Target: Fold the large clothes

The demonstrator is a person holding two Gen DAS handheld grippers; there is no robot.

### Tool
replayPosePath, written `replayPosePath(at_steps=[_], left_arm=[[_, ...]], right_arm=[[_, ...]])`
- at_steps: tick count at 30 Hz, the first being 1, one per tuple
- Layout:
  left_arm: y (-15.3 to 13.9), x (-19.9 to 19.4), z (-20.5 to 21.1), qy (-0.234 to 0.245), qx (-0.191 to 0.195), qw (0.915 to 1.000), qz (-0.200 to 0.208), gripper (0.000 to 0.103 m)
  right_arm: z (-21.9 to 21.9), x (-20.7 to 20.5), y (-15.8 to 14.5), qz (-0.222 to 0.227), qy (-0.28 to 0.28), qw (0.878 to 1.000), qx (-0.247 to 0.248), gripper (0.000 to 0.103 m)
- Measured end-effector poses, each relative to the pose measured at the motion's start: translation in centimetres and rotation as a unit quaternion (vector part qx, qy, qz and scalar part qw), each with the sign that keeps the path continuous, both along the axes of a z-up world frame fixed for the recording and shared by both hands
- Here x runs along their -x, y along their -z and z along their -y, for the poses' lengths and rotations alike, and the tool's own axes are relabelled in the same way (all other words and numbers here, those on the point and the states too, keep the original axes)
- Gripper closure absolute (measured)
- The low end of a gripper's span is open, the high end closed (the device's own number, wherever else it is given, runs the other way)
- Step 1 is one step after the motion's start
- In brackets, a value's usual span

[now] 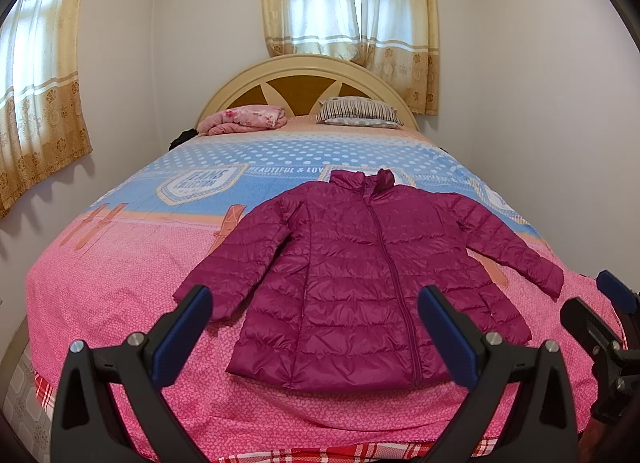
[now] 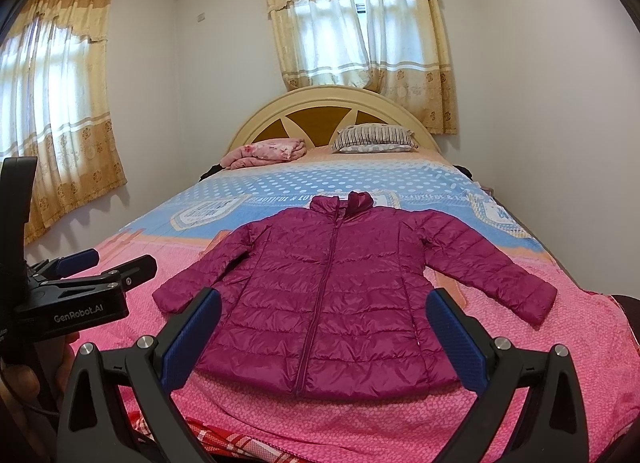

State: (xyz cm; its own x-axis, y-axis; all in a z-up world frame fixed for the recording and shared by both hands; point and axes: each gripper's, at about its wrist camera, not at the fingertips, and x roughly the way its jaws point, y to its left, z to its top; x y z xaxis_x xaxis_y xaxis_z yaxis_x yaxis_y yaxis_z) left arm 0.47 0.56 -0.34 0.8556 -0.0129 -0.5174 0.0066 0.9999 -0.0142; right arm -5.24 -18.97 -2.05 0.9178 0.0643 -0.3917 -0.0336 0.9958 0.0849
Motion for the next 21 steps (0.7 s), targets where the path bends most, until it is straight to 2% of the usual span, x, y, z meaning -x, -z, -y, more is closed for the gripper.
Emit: replayPosePath(at_steps=[12, 14, 17, 21], left_arm=[[0.5, -0.4, -0.4, -0.008, 0.0, 0.9999, -0.008, 0.0], [1.0, -1.0, -0.9, -0.004, 0.017, 0.9996, -0.021, 0.0], [2.5, -2.4, -1.5, 0.013, 0.051, 0.9966, -0.063, 0.0], [4.3, -3.3, -1.5, 0.017, 0.07, 0.9934, -0.088, 0.0]], right_arm=[[0.1, -0.5, 0.6, -0.007, -0.019, 1.0, -0.007, 0.001], [0.3, -0.6, 0.8, -0.002, -0.03, 0.999, -0.013, 0.001], [0.9, -1.1, 1.4, -0.001, -0.027, 1.0, -0.012, 0.001], [3.6, -3.3, 3.5, -0.026, 0.002, 0.999, -0.018, 0.001]])
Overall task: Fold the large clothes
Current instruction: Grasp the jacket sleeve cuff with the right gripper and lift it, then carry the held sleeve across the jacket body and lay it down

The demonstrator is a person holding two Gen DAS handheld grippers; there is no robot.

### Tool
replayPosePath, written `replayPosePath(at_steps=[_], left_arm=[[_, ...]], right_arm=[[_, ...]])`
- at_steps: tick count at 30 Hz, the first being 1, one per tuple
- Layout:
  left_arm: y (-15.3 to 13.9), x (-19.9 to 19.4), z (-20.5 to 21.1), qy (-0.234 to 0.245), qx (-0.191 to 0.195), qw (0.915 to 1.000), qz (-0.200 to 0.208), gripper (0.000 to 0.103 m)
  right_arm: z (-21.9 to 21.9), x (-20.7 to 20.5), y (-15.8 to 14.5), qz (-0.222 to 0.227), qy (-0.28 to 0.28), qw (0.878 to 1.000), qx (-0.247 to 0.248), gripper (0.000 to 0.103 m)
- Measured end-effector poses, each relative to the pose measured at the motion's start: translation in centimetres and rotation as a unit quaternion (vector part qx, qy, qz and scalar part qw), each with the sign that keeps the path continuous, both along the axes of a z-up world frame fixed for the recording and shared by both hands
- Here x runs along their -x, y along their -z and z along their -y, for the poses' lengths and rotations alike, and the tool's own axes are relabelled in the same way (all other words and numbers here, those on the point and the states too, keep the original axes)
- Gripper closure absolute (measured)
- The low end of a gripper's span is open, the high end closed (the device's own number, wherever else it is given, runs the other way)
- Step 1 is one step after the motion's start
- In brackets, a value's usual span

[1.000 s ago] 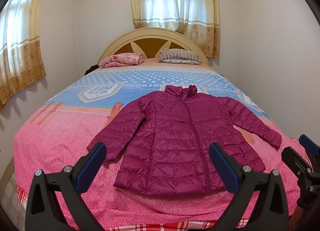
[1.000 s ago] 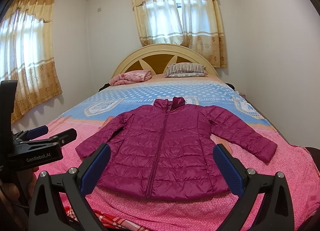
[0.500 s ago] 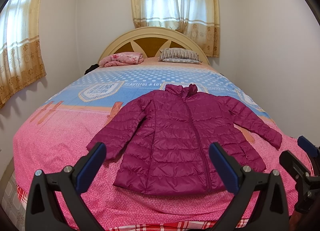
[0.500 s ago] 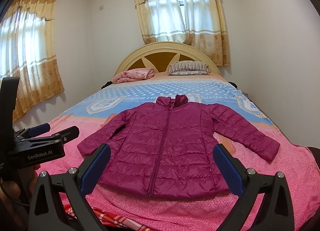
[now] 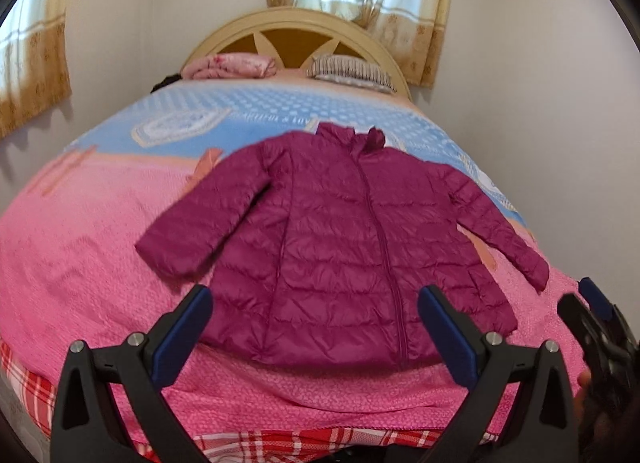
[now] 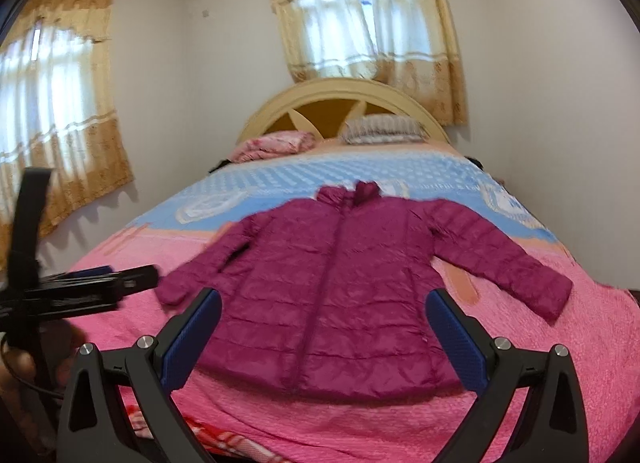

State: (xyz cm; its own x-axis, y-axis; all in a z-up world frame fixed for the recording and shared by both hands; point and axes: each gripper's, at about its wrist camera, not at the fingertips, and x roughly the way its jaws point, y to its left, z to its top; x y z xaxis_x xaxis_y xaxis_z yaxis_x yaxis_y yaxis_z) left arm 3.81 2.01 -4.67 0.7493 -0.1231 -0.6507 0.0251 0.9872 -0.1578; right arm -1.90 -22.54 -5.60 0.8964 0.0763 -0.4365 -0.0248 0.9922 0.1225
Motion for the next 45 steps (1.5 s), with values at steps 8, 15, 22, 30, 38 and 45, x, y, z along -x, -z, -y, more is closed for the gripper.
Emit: replayPosePath(at_steps=[8, 15, 22, 30, 38, 45], left_arm=[[2.2, -3.4, 0.5, -0.023, -0.041, 0.9986, 0.025, 0.0], [4.8, -9.6, 1.2, -0.028, -0.11, 0.9924, 0.047, 0.0], [7.0, -14.9, 1.7, -0.018, -0.112, 0.9934, 0.02, 0.0], [7.8, -16.5, 2.4, 0.002, -0.11, 0.9939, 0.011, 0.0], [6.8, -16.9, 1.0, -0.005, -0.091, 0.9957, 0.02, 0.0], [6.8, -16.7, 0.0, -0.011, -0.077, 0.9968, 0.016, 0.0]], right_arm=[[12.6, -4.3, 6.4, -0.067, 0.133, 0.986, -0.071, 0.001], [24.6, -6.7, 10.1, -0.101, 0.247, 0.952, -0.151, 0.016], [30.6, -10.7, 12.4, -0.13, 0.283, 0.929, -0.197, 0.029], [30.6, -13.4, 13.6, -0.167, 0.225, 0.943, -0.18, 0.075], [32.7, -15.0, 6.0, -0.122, 0.243, 0.959, -0.082, 0.087], [27.5, -18.7, -3.1, -0.049, 0.192, 0.978, 0.059, 0.089]])
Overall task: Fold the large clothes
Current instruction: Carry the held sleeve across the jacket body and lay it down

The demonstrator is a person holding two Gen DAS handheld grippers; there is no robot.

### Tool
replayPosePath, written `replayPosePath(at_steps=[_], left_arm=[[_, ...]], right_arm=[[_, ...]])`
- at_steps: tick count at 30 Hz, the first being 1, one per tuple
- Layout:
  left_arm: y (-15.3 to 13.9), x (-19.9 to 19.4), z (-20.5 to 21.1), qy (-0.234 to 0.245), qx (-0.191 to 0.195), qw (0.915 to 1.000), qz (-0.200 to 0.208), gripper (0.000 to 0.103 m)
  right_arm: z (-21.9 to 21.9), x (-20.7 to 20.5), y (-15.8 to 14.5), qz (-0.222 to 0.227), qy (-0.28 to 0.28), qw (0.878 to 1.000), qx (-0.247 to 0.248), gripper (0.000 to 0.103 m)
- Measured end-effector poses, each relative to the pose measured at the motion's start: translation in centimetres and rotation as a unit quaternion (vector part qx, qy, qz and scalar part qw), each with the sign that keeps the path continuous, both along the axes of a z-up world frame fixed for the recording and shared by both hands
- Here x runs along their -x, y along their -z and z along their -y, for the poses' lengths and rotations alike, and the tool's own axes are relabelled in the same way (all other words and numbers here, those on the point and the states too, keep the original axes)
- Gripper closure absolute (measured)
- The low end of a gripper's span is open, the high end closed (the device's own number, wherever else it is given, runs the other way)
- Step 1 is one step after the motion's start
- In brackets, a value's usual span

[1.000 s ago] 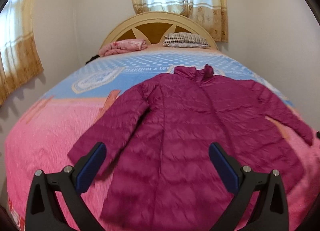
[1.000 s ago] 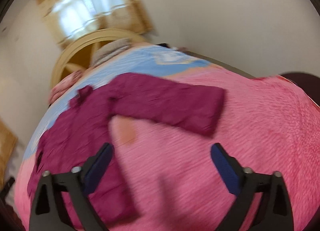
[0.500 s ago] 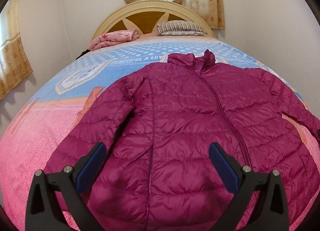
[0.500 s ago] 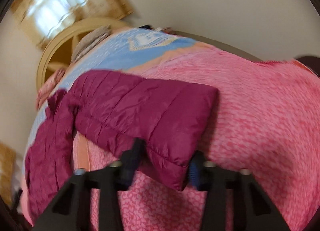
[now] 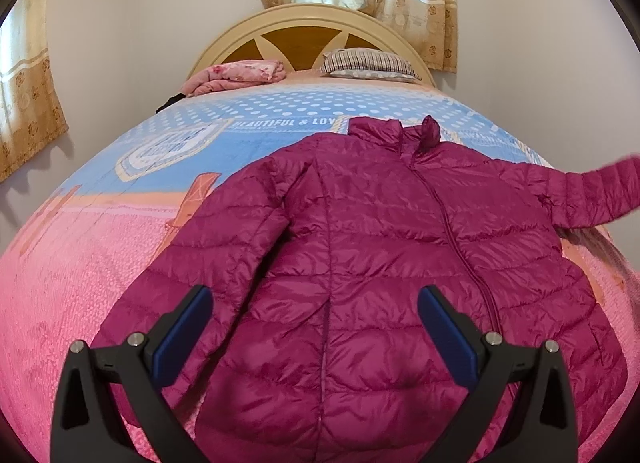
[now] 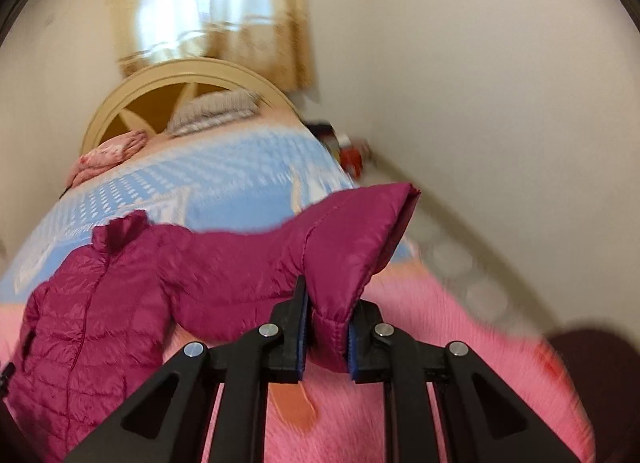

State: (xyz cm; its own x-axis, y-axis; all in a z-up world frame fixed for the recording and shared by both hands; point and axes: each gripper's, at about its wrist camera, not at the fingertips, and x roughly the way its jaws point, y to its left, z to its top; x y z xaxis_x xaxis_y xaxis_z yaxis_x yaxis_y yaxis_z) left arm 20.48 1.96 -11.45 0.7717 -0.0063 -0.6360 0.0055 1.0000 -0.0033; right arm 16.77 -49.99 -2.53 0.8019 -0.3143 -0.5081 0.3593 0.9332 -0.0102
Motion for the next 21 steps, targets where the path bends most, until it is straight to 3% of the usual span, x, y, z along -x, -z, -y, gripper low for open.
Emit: replayPosePath(at_steps=[5, 11, 21], left_arm=[[-0.3, 0.2, -0.5, 0.0, 0.0, 1.0, 0.003, 0.0], [-0.6, 0.2, -1.5, -0.006, -0.001, 1.0, 0.005, 0.0], [-0.8, -0.2, -3.3, -0.018, -0.004, 0.9998, 0.003, 0.0]], right_arm=[[-7.7, -2.0, -3.7, 0.025, -0.081, 0.992, 0.096, 0.089], [-17.3, -3.9, -3.6, 0.034, -0.178, 0.968, 0.173, 0.089], [-27.1, -7.8, 1.5, 0.012, -0.282, 0.947, 0.156, 0.09]])
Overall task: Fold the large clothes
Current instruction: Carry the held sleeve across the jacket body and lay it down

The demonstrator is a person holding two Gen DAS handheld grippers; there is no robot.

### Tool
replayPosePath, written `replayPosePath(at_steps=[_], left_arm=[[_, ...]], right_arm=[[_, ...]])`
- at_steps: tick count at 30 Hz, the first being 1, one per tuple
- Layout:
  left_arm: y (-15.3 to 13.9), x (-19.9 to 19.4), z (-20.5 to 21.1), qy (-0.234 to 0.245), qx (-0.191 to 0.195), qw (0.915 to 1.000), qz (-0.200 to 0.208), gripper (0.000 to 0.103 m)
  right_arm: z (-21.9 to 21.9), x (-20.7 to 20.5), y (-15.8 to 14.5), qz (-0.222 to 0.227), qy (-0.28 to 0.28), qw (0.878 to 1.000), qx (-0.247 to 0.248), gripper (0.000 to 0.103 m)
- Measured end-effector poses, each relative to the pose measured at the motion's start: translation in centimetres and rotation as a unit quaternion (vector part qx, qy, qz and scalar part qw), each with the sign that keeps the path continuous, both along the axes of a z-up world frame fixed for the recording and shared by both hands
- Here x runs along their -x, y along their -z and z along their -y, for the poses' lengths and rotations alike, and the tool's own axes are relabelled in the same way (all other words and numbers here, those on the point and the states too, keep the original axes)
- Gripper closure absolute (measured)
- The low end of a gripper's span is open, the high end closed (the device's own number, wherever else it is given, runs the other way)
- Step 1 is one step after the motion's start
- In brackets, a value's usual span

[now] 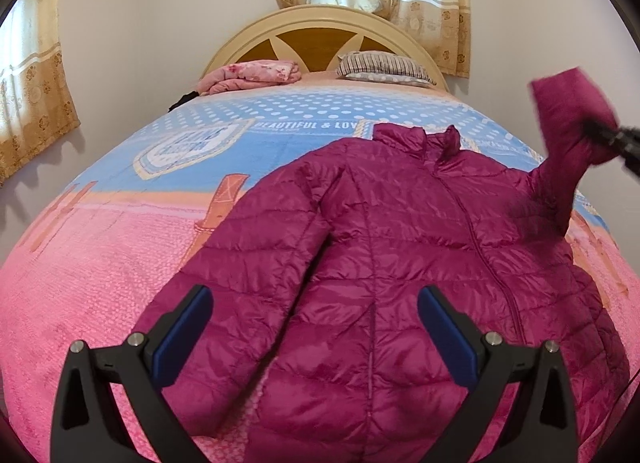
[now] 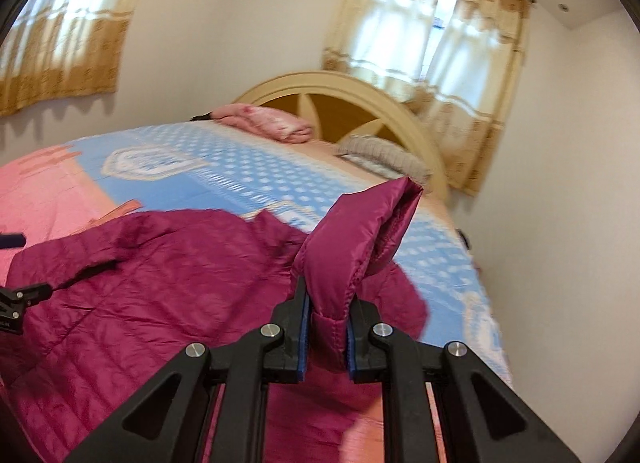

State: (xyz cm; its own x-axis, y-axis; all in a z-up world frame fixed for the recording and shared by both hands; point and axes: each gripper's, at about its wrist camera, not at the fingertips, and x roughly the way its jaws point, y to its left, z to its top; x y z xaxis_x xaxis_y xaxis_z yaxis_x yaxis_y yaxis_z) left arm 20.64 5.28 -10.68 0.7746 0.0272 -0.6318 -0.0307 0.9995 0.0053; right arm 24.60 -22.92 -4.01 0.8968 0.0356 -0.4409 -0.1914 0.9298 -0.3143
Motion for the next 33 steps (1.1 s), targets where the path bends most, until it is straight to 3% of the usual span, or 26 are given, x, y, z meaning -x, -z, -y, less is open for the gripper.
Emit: replayPosePath(at_steps=[9, 19, 22, 26, 28, 29, 33], left_arm=[[-0.5, -0.9, -0.7, -0.011, -0.017, 0.9998, 0.001, 0.0], [-0.9, -1.7, -0.1, -0.013, -0.032, 0.9994, 0.003, 0.0], [-1.2, -1.8, -0.1, -0.014, -0.032, 0.9994, 0.003, 0.0], [-1.6, -2.0, -0.1, -0.017, -0.037, 0.9991, 0.008, 0.0], [-1.7, -2.4, 0.0, -0.019, -0.038, 0.9991, 0.009, 0.0], [-1.8, -2.6, 0.0, -0.019, -0.037, 0.9991, 0.01, 0.0], [-2.4, -3.3, 0.8, -0.014, -0.04, 0.9989, 0.02, 0.0]], right_arm=[[-4.2, -2.0, 6.2, -0.049, -0.038, 0.998, -0.02, 0.09], [-6.7, -3.3, 10.0, -0.092, -0.056, 0.993, -0.052, 0.09], [-7.6, -3.6, 10.7, -0.115, -0.09, 0.986, -0.075, 0.089], [-7.7, -2.6, 10.3, -0.128, -0.121, 0.979, -0.1, 0.072], [-7.2, -2.0, 9.6, -0.128, -0.126, 0.976, -0.121, 0.048], [-6.7, -1.4, 9.0, -0.121, -0.135, 0.974, -0.133, 0.042], [-4.4, 0.2, 7.0, -0.099, -0.14, 0.97, -0.172, 0.039]])
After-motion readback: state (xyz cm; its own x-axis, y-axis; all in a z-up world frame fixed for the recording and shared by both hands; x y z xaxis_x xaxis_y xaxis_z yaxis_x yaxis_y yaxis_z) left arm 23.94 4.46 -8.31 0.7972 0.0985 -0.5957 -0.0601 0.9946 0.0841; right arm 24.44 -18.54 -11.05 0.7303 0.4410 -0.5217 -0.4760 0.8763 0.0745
